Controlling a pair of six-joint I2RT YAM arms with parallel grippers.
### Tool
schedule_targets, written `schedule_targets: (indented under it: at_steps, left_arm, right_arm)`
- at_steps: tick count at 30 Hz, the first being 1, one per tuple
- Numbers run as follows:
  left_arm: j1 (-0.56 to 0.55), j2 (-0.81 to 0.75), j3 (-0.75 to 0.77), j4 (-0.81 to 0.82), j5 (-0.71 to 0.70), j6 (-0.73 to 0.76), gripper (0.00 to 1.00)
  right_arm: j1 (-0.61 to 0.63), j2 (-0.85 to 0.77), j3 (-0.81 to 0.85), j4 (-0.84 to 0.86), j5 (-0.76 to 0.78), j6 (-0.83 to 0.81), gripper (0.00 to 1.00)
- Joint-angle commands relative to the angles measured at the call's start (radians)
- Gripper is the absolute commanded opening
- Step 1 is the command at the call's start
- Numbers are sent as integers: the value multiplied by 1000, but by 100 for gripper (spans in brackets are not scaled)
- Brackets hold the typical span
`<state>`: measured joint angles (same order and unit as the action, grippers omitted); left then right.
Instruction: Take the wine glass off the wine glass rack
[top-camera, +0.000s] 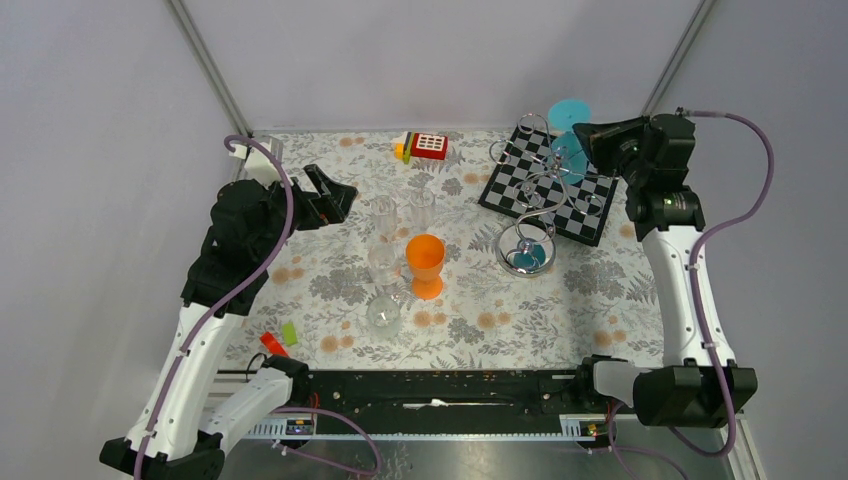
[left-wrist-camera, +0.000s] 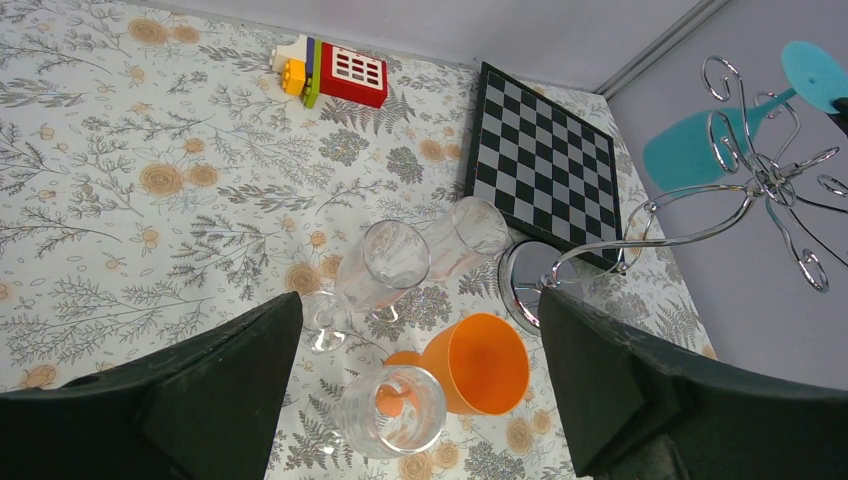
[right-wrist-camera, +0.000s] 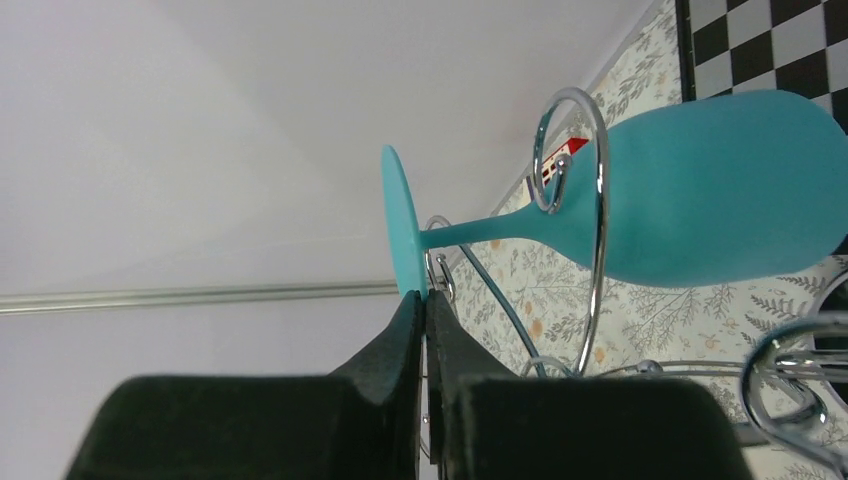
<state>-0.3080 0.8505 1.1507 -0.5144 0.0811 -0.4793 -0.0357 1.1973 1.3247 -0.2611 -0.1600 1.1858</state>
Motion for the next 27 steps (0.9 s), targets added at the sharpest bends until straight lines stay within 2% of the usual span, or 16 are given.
schedule_targets:
  at_steps: [1, 10, 19, 27]
  left_arm:
    - [3, -16, 5, 42, 16, 7, 96]
    - [3, -13, 9, 42, 15, 7, 96]
    - [3, -9, 13, 42, 38, -3, 96]
    - [3, 15, -22, 191, 230, -99, 96]
  right_arm:
    - [-3, 54, 55, 132, -87, 17, 0]
    - [-3, 146, 113, 317, -165, 2, 0]
    - [-3, 219, 153, 649, -398, 17, 0]
    - [-1, 174, 145, 902, -600, 166, 0]
